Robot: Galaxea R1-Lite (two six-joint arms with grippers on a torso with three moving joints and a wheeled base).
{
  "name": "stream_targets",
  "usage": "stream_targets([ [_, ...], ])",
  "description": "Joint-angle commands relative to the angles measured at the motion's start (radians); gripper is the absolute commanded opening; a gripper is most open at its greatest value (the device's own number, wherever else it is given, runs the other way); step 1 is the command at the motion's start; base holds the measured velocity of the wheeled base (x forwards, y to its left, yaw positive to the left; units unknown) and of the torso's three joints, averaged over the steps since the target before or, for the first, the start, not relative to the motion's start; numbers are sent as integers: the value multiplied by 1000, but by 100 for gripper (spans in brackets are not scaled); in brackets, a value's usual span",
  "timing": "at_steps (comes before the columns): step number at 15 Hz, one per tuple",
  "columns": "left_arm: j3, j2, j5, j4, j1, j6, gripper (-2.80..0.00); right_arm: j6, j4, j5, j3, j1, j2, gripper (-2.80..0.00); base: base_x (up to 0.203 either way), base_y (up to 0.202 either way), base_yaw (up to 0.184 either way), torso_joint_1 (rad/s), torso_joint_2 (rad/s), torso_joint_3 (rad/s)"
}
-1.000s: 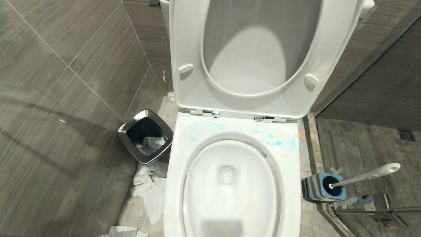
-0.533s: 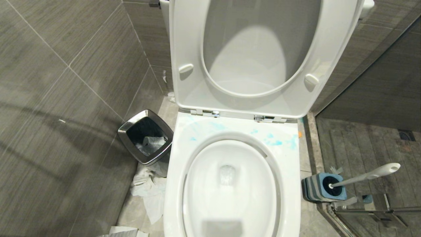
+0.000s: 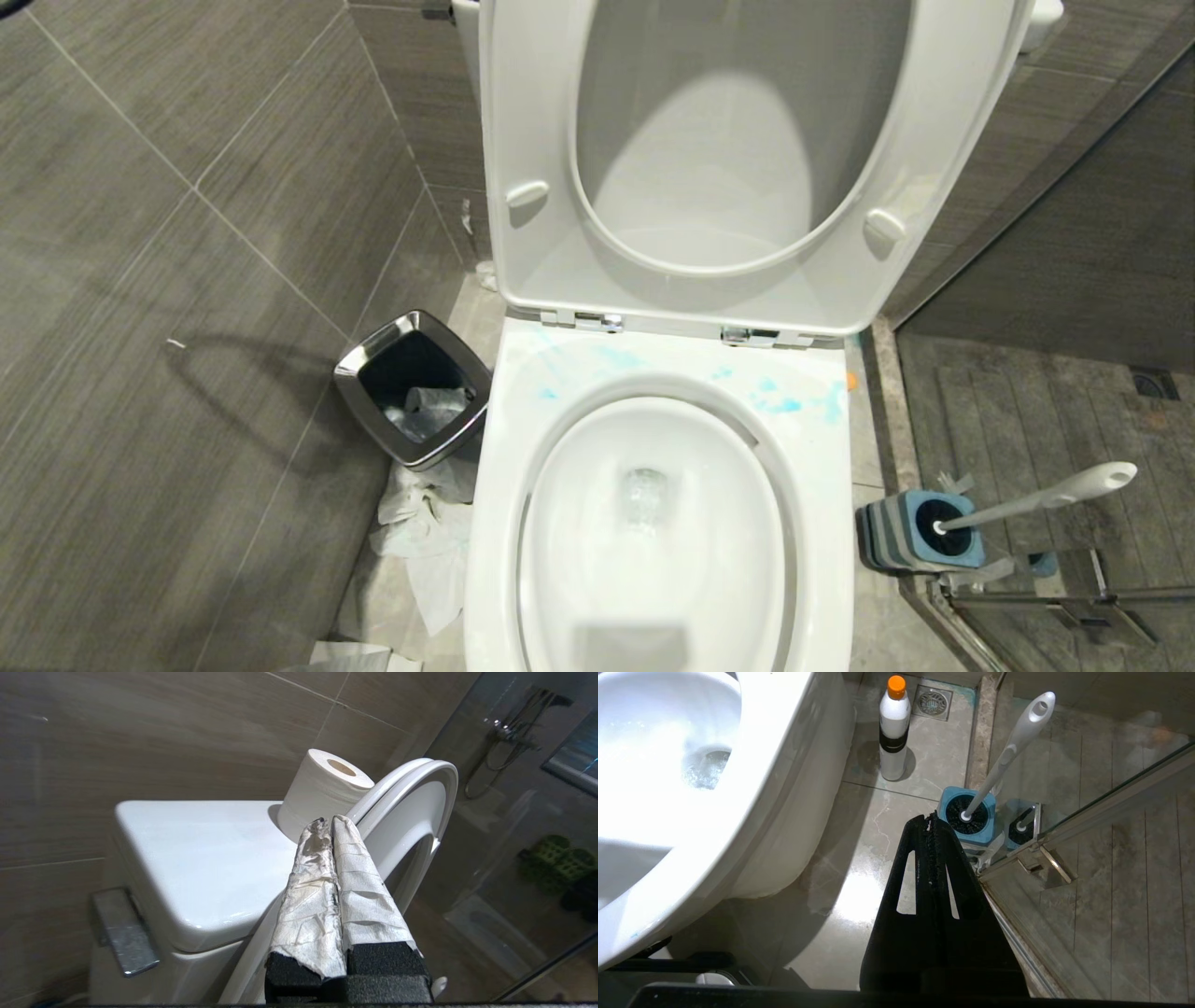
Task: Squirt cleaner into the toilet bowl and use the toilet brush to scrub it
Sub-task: Close the toilet lid
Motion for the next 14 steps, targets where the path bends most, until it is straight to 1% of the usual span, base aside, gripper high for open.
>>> stream_targets([
  [1,1,74,-2,-39,-32,-42,-280,-1,1,-1,0,0,1,-280,0,0,0,0,0,0],
  [4,2,116,4,-83,-73,-30,-280,-1,0,1,0,0,1,-280,0,0,0,0,0,0],
  [6,1,134,22,-92,-79,-11,-280,-1,0,1,0,0,1,-280,0,0,0,0,0,0],
  [9,2,147,101,-91,-91,2,-280,-1,0,1,0,0,1,-280,0,0,0,0,0,0],
  [10,3,150,118,-90,-92,5,-280,-1,0,0,-1,0,1,-280,0,0,0,0,0,0],
  [12,2,153,161,-83,-96,38,-280,-1,0,-1,0,0,1,-280,0,0,0,0,0,0],
  [13,4,153,182,-80,-110,51,-280,-1,0,1,0,0,1,-280,0,0,0,0,0,0],
  [14,4,156,192,-70,-116,58,-280,-1,0,-1,0,0,1,-280,0,0,0,0,0,0],
])
